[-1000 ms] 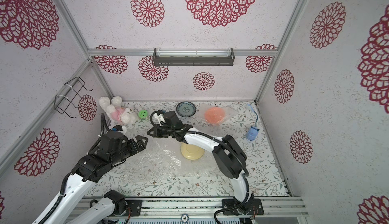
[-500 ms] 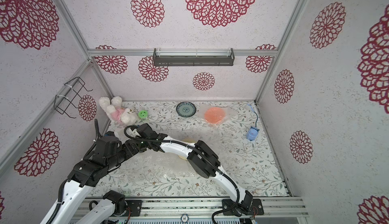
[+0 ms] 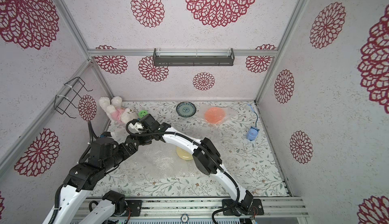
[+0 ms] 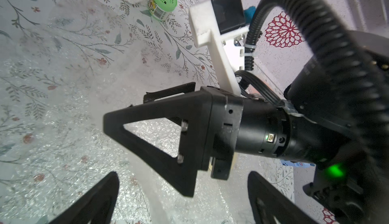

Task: Unpack dinner plates from bubble wrap
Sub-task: Unwrap the bubble wrap.

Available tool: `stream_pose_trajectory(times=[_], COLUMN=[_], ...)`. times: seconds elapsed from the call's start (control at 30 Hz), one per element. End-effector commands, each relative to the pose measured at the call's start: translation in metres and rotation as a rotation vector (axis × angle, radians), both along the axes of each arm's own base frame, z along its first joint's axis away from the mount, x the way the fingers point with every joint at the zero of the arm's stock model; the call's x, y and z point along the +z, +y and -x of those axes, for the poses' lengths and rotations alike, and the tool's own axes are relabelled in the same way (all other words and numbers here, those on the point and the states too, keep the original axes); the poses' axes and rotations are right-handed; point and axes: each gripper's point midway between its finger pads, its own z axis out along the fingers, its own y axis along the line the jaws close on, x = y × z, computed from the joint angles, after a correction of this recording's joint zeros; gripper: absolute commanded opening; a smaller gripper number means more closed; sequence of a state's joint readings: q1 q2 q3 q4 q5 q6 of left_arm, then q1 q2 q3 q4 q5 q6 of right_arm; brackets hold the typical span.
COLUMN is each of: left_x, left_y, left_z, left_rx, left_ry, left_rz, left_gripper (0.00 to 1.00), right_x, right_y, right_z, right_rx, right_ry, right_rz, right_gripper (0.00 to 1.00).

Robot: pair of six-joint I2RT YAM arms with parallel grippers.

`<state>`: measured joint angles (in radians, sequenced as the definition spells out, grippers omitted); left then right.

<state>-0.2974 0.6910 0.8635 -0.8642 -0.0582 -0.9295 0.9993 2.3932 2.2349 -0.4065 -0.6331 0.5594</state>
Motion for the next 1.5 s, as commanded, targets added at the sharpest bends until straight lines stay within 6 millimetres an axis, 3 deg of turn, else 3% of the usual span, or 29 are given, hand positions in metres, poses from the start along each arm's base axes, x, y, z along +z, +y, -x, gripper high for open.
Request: stream_pose_trajectory(times=[0.0,0.1,0.2,0.27,0.37,0.47,0.57,0.67,0.77,0.83,1.03,1.47], left_x=[0.017,0.016,0.014,0.011,0.000,-0.021,-0.047,-0.074,-0.100,-0.113,-0.138,-0.182], left_y=[0.003,-0.003,-0.027,-0.044,-0.075,-0.120,-0.167,-0.202,-0.229,-0.242,-0.239,-0.224], left_z=[-0.006,-0.011,-0.021,-0.026,-0.033,-0.036,-0.042,-0.053,-0.067,-0.075,-0.090,-0.087], left_rx=[0.028,0.002,-0.093,-0.159,-0.252,-0.378,-0.480,-0.536,-0.578,-0.596,-0.555,-0.504], left_ry=[-0.051,-0.047,-0.047,-0.036,-0.019,0.036,0.097,0.156,0.212,0.247,0.292,0.383], left_rz=[0.018,0.033,0.101,0.145,0.196,0.191,0.177,0.175,0.199,0.205,0.141,0.078], left_gripper=[0.97,0.97,0.97,0.97,0.98,0.97,0.97,0.97,0.97,0.98,0.97,0.98], right_x=[0.047,0.067,0.084,0.088,0.081,0.060,0.027,-0.008,-0.044,-0.058,-0.087,-0.119], right_y=[-0.022,-0.029,-0.047,-0.073,-0.130,-0.197,-0.255,-0.297,-0.325,-0.334,-0.342,-0.345], right_z=[-0.003,-0.003,-0.019,-0.044,-0.076,-0.096,-0.099,-0.093,-0.083,-0.079,-0.069,-0.071], right_rx=[0.018,0.029,-0.013,-0.088,-0.230,-0.362,-0.459,-0.526,-0.584,-0.598,-0.607,-0.618], right_ry=[-0.116,-0.159,-0.187,-0.210,-0.212,-0.182,-0.139,-0.065,0.001,0.029,0.071,0.114], right_rz=[-0.009,-0.035,-0.038,-0.028,-0.028,-0.008,0.020,0.024,0.050,0.053,0.087,0.154], right_gripper=[0.99,0.99,0.99,0.99,0.99,0.99,0.99,0.99,0.99,0.99,0.99,0.99])
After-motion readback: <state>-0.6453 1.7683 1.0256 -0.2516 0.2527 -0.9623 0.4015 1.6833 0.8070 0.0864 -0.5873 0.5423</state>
